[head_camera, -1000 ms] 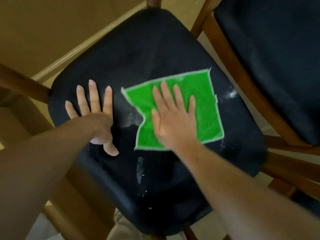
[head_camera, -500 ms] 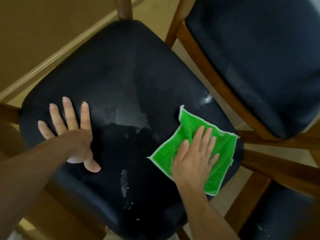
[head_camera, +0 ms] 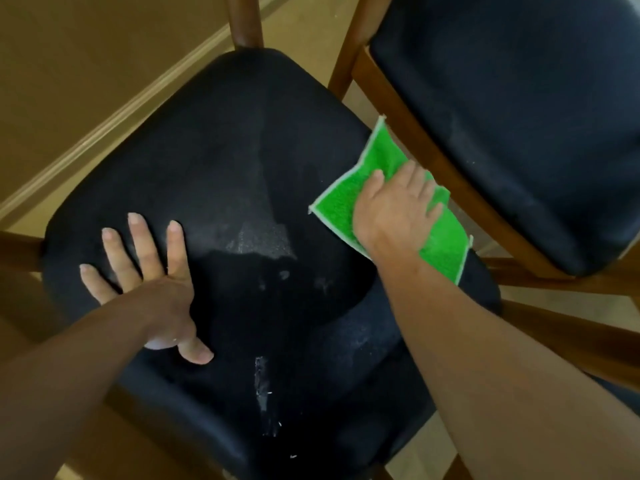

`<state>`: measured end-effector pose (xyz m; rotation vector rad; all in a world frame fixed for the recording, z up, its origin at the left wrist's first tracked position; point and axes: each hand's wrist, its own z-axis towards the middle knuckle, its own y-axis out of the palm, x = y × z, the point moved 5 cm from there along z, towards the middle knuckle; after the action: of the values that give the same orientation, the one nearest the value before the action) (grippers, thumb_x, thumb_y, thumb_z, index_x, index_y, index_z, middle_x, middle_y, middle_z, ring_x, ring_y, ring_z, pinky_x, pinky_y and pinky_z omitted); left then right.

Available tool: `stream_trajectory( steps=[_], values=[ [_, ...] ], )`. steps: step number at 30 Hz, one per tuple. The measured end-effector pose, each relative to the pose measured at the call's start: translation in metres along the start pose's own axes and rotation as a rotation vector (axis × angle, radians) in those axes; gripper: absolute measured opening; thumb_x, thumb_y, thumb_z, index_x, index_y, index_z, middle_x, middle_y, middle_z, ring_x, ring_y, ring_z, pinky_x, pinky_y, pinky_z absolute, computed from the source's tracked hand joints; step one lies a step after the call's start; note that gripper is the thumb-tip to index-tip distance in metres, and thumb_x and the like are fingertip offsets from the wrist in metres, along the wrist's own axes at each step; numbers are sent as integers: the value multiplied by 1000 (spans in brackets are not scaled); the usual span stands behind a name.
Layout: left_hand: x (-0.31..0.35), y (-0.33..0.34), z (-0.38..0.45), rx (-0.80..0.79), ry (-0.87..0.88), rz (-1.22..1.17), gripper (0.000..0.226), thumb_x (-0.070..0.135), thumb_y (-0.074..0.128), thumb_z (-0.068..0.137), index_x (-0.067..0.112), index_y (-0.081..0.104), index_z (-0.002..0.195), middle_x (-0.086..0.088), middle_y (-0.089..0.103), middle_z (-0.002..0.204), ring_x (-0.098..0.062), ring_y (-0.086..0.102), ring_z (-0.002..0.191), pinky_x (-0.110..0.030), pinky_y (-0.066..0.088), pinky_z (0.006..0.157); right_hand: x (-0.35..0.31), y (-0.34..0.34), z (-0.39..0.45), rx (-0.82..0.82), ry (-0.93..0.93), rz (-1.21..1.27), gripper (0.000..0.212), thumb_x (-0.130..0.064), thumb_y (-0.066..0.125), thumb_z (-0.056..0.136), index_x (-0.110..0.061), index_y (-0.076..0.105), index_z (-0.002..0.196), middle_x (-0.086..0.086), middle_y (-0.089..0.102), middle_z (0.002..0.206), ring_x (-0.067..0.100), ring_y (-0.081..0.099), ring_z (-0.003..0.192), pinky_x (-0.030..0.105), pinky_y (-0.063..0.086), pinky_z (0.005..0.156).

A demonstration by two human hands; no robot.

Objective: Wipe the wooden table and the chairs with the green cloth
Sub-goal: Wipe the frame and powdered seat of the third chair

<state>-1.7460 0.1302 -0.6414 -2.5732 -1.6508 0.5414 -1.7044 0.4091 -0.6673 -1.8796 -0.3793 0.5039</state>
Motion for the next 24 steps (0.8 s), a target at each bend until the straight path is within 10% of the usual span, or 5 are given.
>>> stream_trajectory(
  steps=[7, 18, 24],
  values=[
    [2, 0, -3, 3, -13, 22, 160, 64, 82, 56, 8, -63, 96, -30, -68, 99, -56, -42, 122, -66, -2, 110, -36, 14, -26, -58, -444, -103, 70, -52, 17, 101, -14, -6, 156, 5, -9, 164, 25, -9, 150, 47, -4, 120],
    [-4, 0, 5, 5, -3, -17, 160, 63, 84, 55, 10, -63, 94, -29, -69, 96, -55, -47, 117, -68, -7, 108, 39, 4, -41, 2, 124, 29, 69, -48, 25, 101, -13, 5, 156, 5, 3, 164, 29, -1, 150, 54, 0, 118],
    [-3, 2, 11, 12, -14, -3, 162, 63, 84, 52, 10, -63, 93, -29, -69, 100, -55, -46, 118, -69, -7, 108, -51, 13, -15, -34, -148, -77, 72, -54, 13, 100, -12, -5, 155, 9, -7, 163, 29, -6, 150, 55, -2, 118]
  ],
)
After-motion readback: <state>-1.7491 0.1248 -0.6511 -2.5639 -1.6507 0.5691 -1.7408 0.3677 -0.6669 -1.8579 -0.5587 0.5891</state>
